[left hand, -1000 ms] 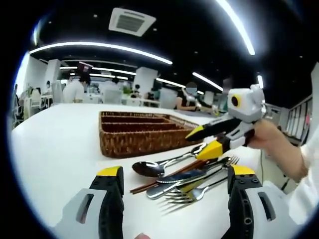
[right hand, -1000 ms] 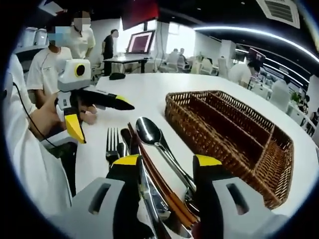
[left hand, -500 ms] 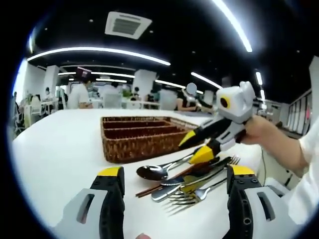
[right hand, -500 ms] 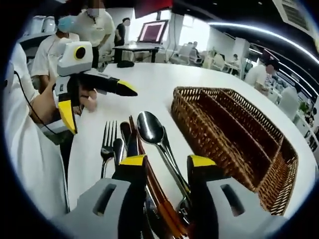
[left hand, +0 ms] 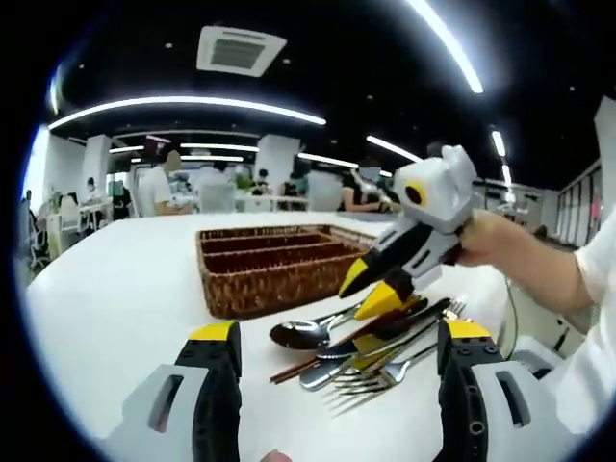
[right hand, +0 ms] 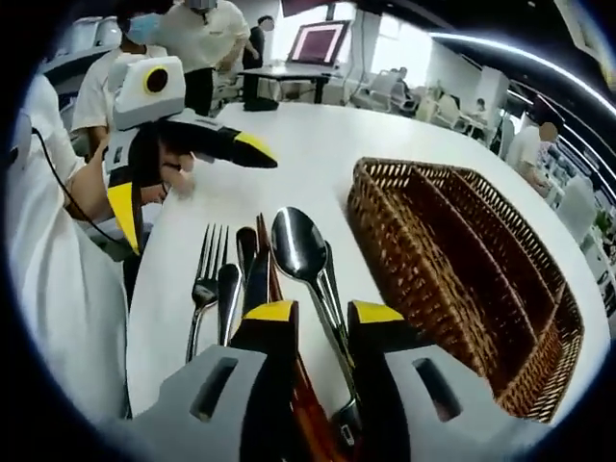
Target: Arrange the knives, forks, and spoons in their matching storage slots by inserting each utensil handle-first until every utensil is classified and aligned in the correct compartment
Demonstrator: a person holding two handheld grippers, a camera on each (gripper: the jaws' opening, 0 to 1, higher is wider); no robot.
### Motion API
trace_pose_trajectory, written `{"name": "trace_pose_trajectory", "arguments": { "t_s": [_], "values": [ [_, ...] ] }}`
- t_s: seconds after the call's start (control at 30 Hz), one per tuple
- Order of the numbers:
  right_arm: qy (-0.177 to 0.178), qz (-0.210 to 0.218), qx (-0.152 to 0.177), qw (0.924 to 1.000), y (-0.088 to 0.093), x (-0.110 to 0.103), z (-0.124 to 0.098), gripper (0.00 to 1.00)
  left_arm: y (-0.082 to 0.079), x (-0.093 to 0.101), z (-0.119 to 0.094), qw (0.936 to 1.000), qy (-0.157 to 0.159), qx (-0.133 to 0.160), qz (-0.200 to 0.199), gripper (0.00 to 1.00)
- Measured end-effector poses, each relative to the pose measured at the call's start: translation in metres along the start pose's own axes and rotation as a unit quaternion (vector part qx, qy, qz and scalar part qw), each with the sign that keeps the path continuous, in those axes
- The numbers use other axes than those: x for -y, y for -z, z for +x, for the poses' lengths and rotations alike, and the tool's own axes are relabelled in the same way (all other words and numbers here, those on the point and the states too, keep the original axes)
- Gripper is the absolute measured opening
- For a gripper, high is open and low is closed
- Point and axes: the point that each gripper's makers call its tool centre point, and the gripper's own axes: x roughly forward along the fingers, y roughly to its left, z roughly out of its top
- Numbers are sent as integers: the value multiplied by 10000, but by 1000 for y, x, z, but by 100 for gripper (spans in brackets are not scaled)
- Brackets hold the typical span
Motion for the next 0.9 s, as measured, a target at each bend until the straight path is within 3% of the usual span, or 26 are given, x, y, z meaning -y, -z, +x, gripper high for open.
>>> {"name": "trace_pose_trajectory", "arguments": {
  "t_s": [0.4,0.9],
  "values": [
    [-221,-185,-314,9991,7,3,4,10,0,-4,3,10000,39,-29,4,84],
    [-392,-540,-594,9960,8,4,10,7,1,-5,8,9999,88,-87,-10,84]
  ]
}}
